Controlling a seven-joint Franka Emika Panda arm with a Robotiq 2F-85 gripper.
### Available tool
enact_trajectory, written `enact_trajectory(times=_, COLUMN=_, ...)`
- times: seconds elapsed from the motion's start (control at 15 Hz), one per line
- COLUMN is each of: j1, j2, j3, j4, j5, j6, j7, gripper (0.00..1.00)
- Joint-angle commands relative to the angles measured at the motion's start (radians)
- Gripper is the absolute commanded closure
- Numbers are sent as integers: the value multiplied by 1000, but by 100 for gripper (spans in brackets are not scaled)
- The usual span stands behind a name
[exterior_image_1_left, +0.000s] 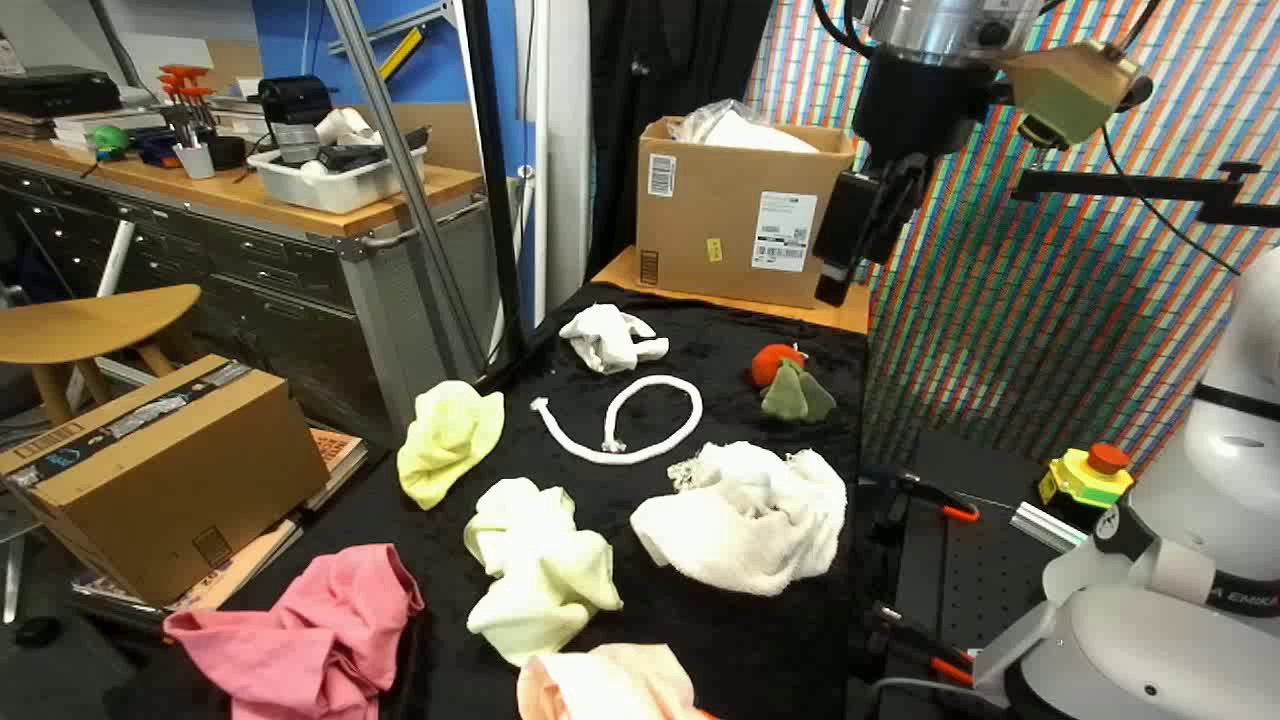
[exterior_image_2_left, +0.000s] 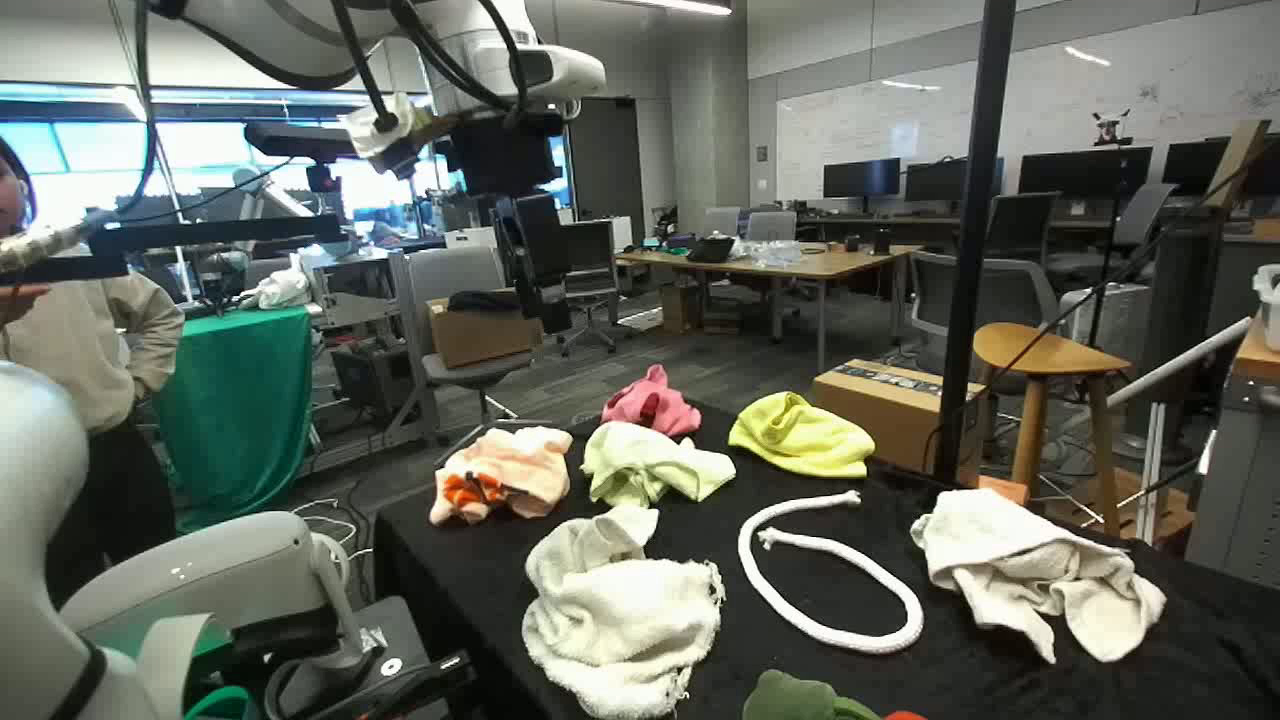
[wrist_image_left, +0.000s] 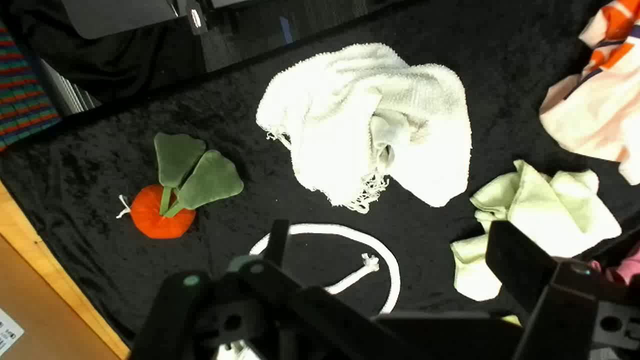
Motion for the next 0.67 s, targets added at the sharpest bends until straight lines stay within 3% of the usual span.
enact_trajectory(times=0.0, j1=10, j2=1, j3=-8, j4=6, j5=-7, j6=-2, j7=5, gripper=0)
enact_trajectory(times=0.27, j1=7, j2=6, j3=-4, j4=20, j5=-12, j6=0, j7=5, gripper=0)
enact_trajectory(times=0.6, j1=20, j2=122, j3=24, j4=78, j5=-33, j6=60, j7=-17, gripper=0)
